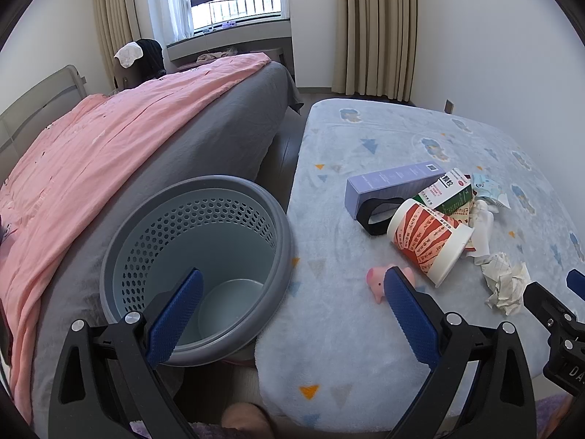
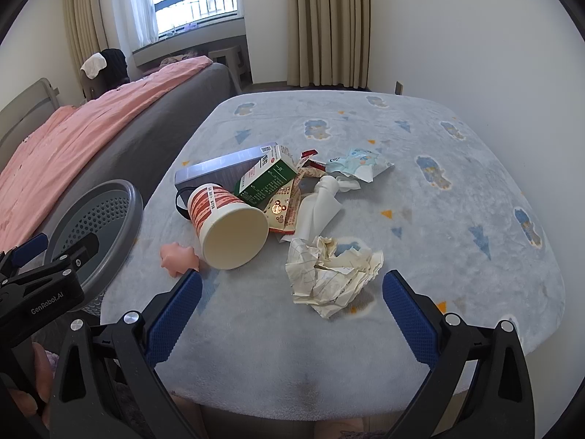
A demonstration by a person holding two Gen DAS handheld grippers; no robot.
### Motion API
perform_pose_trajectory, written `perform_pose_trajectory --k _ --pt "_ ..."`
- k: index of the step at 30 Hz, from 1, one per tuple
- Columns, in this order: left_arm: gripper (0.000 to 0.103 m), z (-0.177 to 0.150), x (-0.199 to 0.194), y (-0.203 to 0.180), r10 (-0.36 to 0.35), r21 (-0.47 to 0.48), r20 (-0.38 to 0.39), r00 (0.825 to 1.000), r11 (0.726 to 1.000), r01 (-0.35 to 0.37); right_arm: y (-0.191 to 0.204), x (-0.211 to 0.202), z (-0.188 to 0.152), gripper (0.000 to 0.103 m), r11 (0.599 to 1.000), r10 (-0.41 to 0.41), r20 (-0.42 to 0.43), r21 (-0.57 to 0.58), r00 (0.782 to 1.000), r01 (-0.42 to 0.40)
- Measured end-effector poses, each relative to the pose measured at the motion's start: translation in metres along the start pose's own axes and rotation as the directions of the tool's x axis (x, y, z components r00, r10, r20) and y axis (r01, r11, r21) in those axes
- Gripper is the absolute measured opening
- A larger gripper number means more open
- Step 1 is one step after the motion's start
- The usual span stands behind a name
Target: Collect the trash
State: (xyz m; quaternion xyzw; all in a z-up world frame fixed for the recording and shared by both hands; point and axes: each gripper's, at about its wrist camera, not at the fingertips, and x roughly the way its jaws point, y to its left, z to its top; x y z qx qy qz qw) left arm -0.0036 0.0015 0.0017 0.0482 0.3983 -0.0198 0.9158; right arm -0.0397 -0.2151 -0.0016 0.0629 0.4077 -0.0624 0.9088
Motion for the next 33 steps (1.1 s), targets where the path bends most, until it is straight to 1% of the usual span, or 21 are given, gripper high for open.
perform_pose_trajectory --k 26,33 --pt "0.095 -0.0016 0.002 -0.0006 -0.006 0.004 -0.004 1.0 1.0 0.006 0.0 -0.0019 0.0015 0.097 1.0 -0.004 0.003 0.001 1.0 0.004" --pt "0.095 -0.0015 0.0021 -0.0004 -0.005 0.003 -0.005 1.0 1.0 0.005 0.0012 -0.0037 0.0024 0.097 1.0 -0.016 0.016 -0.015 1.0 0.016"
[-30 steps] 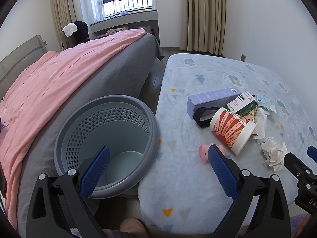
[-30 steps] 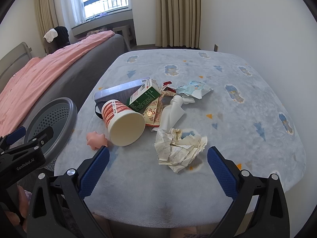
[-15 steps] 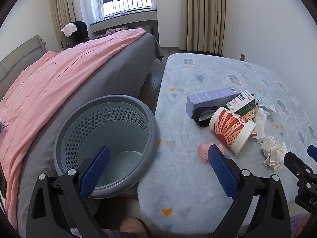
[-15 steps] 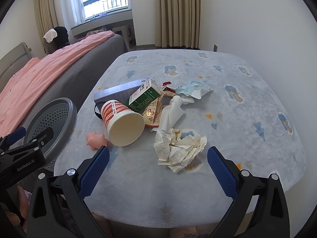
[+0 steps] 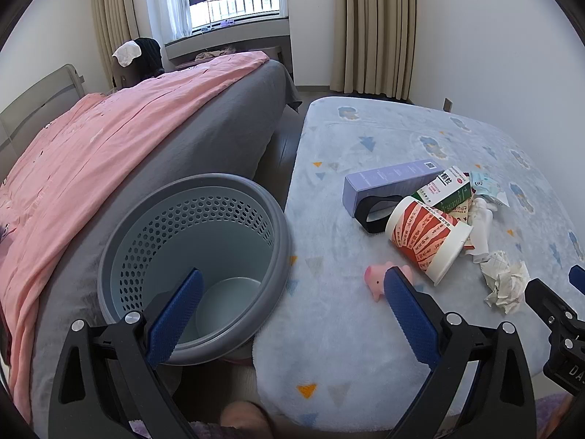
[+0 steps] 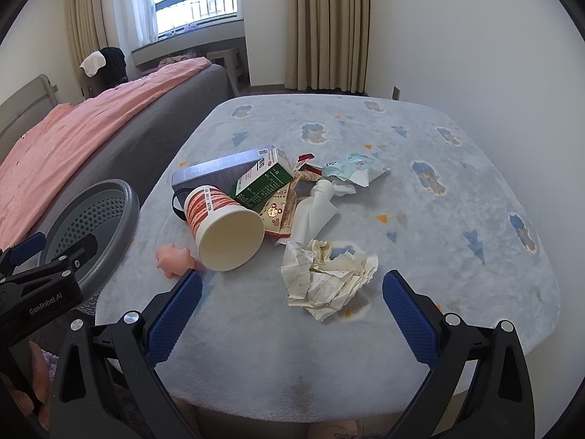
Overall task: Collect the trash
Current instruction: 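Grasp the crumpled white paper with the right tool while the left tool approaches the pink pig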
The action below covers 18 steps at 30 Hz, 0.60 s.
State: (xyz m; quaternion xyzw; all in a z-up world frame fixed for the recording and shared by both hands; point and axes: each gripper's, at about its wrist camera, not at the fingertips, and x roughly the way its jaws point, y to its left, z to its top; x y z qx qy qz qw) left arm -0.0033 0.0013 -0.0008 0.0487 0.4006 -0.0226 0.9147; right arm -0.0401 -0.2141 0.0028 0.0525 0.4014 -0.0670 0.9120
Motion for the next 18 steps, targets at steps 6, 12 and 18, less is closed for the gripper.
perform_pose_trajectory --k 6,12,18 --pt "0.095 -0.001 0.007 0.001 0.002 -0.015 -0.01 1.0 1.0 -0.002 -0.005 0.003 0.0 0.097 1.0 0.001 -0.005 -0.005 1.0 -0.001" --pt "0.095 -0.003 0.017 0.0 0.001 -0.036 -0.038 0.999 0.999 -0.002 -0.016 0.005 -0.002 0.097 0.998 0.058 -0.009 -0.011 0.998 -0.058" --pt "0.095 -0.013 0.031 -0.004 -0.004 -0.025 -0.094 0.996 1.0 0.002 -0.037 0.021 -0.004 0.097 0.996 0.094 -0.07 0.012 0.993 -0.094"
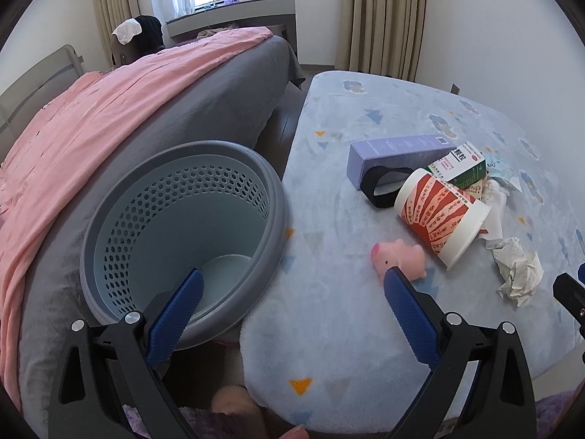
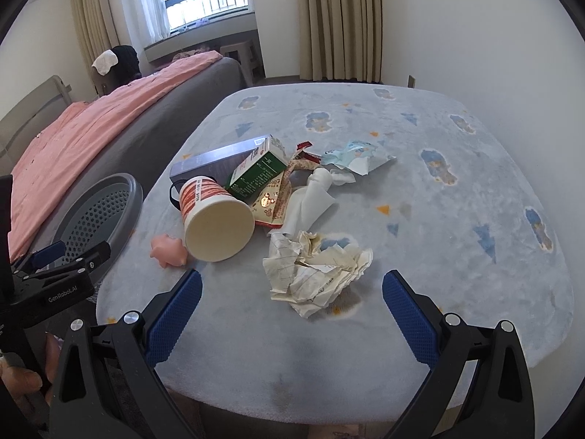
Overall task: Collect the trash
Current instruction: 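Grasp the crumpled white paper with the right tool while the left tool approaches the pink pig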
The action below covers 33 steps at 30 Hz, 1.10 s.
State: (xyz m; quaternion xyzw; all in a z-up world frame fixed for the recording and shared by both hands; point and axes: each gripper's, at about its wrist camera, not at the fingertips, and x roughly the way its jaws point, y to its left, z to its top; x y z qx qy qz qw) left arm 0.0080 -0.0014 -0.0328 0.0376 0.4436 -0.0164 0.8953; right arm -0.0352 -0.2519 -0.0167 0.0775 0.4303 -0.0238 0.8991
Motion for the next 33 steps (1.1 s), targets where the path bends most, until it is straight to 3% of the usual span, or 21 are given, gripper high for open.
perform_pose_trajectory --k 4,10,13,20,27,33 --pt "0.095 0.0 0.003 -0.005 -0.001 0.018 0.001 1.0 1.0 0.001 -0.012 0.018 -0.003 0.097 1.0 0.02 -0.059 0.016 0.998 -0.019" --pt "0.095 0.001 0.008 -0.011 -0.005 0.029 -0.011 1.0 1.0 0.005 -0.009 0.027 -0.002 0.097 0.999 -0.028 -0.031 -0.039 0.999 0.027" --pt "0.095 0.002 0.013 -0.013 -0.009 0.028 -0.028 1.0 1.0 0.01 -0.005 0.039 0.0 0.097 0.998 -0.025 -0.066 -0.051 0.998 0.022" --pt "0.095 0.0 0.016 -0.017 -0.001 0.049 -0.035 0.999 0.999 0.002 -0.016 0.073 0.005 0.097 0.998 0.001 -0.157 0.056 0.988 0.008" --pt "0.095 -0.001 0.02 -0.02 0.0 0.063 -0.042 0.999 0.998 0.003 -0.021 0.093 0.006 0.097 0.996 -0.039 -0.202 0.075 0.978 0.056" --pt "0.095 -0.003 0.021 -0.022 -0.01 0.076 -0.05 0.999 0.997 0.014 -0.014 0.098 0.003 0.098 0.994 -0.098 -0.192 0.02 0.976 0.104"
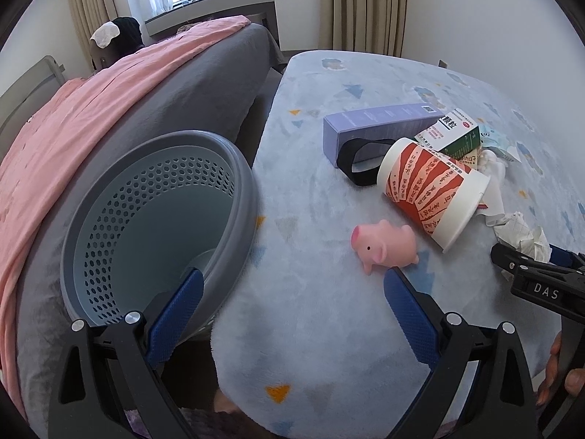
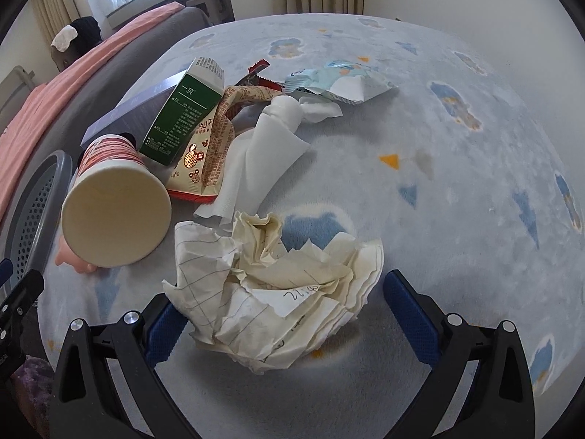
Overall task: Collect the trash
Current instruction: 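Grasp the crumpled white paper with the right tool while the left tool approaches the pink pig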
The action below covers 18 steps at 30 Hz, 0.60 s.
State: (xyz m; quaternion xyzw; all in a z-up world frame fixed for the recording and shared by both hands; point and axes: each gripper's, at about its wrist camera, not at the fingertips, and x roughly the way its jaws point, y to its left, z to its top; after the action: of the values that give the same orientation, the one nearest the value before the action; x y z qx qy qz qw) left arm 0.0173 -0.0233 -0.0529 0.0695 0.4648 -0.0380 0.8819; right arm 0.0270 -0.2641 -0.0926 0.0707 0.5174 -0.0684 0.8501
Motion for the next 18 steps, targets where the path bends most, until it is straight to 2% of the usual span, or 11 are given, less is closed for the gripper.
perform_pose_trajectory --k 2,7,10,13,16,18 --pt "0.095 0.0 0.0 -0.001 0.001 0.003 0.003 1.0 1.0 -0.001 0.005 0.002 0.0 0.098 0.999 -0.033 0.006 -0.04 0.999 0.033" --pt "0.095 -0.002 -0.001 0.001 -0.013 -0.021 0.01 1.0 1.0 0.013 0.002 0.002 0.001 0.098 0.999 -0.022 0.014 -0.033 1.0 0.023" --pt "0.095 -0.002 0.0 0.001 -0.034 -0.029 0.005 0.999 0.999 0.034 0.002 0.0 -0.006 0.098 0.999 -0.021 0.061 -0.031 0.998 0.023" --pt "0.095 -0.001 0.002 0.0 -0.059 -0.036 -0.005 0.998 0.998 0.059 0.002 -0.002 -0.008 0.098 0.999 -0.018 0.072 -0.046 0.997 0.022" --pt "0.095 -0.001 0.005 -0.001 -0.093 -0.054 -0.016 0.996 0.994 0.092 0.0 -0.004 -0.007 0.097 1.0 0.004 0.065 -0.028 0.998 -0.002" --pt "0.095 -0.001 0.006 -0.004 -0.108 -0.048 -0.014 0.994 0.993 0.108 -0.003 -0.007 -0.005 0.092 1.0 0.025 0.067 -0.018 0.997 -0.023"
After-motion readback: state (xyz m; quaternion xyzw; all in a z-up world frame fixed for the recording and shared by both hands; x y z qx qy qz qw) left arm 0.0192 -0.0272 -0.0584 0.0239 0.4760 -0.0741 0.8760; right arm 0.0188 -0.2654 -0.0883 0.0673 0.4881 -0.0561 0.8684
